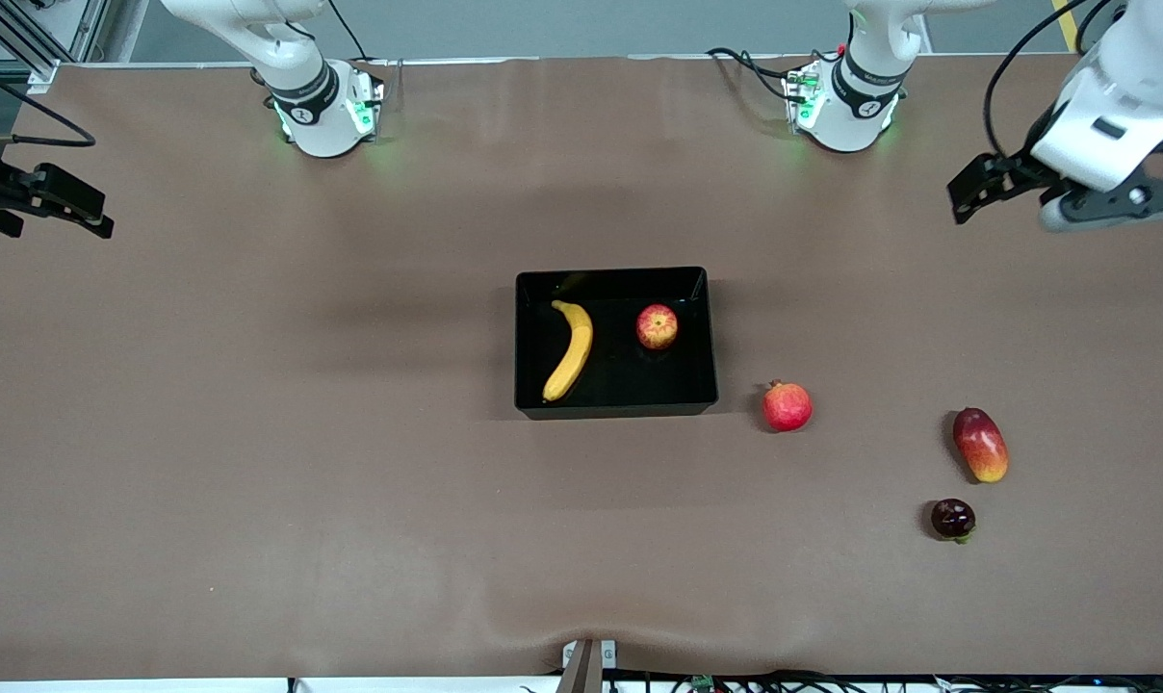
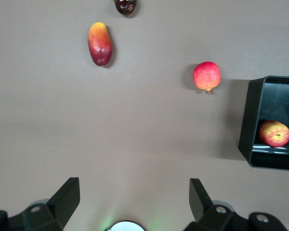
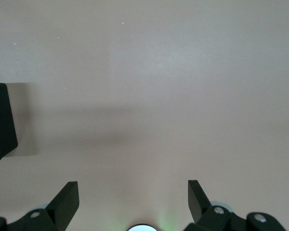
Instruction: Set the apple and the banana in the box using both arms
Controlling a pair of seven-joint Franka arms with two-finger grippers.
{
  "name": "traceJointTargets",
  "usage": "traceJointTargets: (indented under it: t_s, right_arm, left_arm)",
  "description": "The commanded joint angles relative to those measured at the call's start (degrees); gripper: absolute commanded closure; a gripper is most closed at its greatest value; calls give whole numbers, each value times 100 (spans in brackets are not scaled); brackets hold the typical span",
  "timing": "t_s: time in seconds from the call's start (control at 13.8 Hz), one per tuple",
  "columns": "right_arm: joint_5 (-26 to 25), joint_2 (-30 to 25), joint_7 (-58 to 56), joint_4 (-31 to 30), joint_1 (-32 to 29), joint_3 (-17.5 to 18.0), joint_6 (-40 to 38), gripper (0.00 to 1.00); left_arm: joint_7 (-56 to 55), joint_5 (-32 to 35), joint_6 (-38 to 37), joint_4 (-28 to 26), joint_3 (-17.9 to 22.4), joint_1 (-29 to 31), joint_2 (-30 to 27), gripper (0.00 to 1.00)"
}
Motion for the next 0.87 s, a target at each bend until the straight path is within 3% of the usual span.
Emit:
traceJointTargets:
  t_s: [0.0,0.51,0.8]
  right_arm:
    - [-127,-132,-15,10,18,6,-79,0]
    - [-136,-168,20,-8,18,6,-228,0]
    - [-171,-124,38,-26,35,6,-193,0]
  left_arm:
    - [113,-141,60,-216,339,-202,-275,0]
    - [95,-176,-265,680,339,-158,339,0]
    - [86,-176,-345,743,339,-140,402,0]
